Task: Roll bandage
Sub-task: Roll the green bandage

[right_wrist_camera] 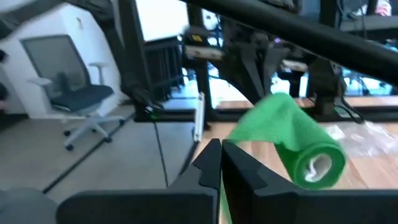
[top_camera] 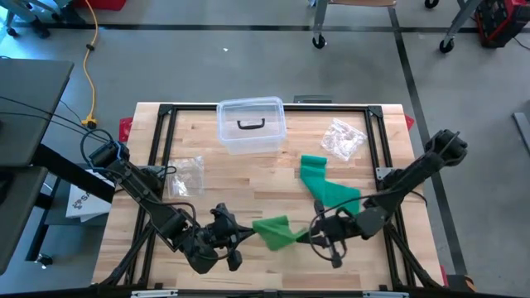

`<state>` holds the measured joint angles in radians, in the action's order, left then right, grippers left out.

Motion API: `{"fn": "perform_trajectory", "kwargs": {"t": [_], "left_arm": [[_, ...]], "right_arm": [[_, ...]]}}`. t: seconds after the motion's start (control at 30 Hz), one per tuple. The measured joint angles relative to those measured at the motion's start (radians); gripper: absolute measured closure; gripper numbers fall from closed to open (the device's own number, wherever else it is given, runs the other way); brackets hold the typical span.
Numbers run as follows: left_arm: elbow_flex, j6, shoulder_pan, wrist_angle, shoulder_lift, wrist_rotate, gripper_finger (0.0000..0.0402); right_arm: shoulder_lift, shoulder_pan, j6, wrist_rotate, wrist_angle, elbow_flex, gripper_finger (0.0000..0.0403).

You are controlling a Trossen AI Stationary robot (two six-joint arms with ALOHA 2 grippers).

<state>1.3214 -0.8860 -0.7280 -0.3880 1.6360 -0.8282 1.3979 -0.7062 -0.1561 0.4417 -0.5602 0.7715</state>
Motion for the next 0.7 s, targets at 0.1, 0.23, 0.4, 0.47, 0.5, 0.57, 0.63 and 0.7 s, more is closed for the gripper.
{"fn": "perform_trajectory", "kwargs": {"t": [0.1, 0.23, 0.4, 0.47, 0.5, 0.57, 0.63, 0.7], "left_arm": [[0.000, 0.000, 0.000, 0.000, 0.000, -0.004, 0.0401], [0.000, -0.001, 0.000, 0.000, 0.000, -0.022, 0.0401], [0.000, -0.001, 0.000, 0.000, 0.000, -0.036, 0.0401], [0.000, 0.001, 0.000, 0.000, 0.000, -0.044, 0.0401], [0.000, 0.008, 0.000, 0.001, 0.000, -0.050, 0.0401], [0.000, 0.029, 0.000, 0.009, 0.000, -0.063, 0.0401], [0.000, 0.061, 0.000, 0.040, 0.000, -0.073, 0.0401], [0.012, 0.101, 0.002, 0.053, 0.000, -0.075, 0.0401]], "right_arm": [[-0.002, -0.011, 0.007, -0.025, 0.003, 0.001, 0.0401], [0.025, -0.013, -0.002, -0.068, 0.000, 0.001, 0.0402], [0.041, -0.012, -0.001, -0.068, -0.001, 0.001, 0.0400], [0.037, -0.012, -0.001, -0.065, 0.001, 0.001, 0.0397], [0.034, -0.012, -0.001, -0.065, 0.001, 0.001, 0.0393], [0.032, -0.012, 0.004, -0.065, 0.012, 0.009, 0.0375], [0.033, -0.012, 0.006, -0.042, 0.069, 0.027, 0.0347], [0.033, -0.013, 0.002, 0.013, 0.145, 0.038, 0.0312]]}}
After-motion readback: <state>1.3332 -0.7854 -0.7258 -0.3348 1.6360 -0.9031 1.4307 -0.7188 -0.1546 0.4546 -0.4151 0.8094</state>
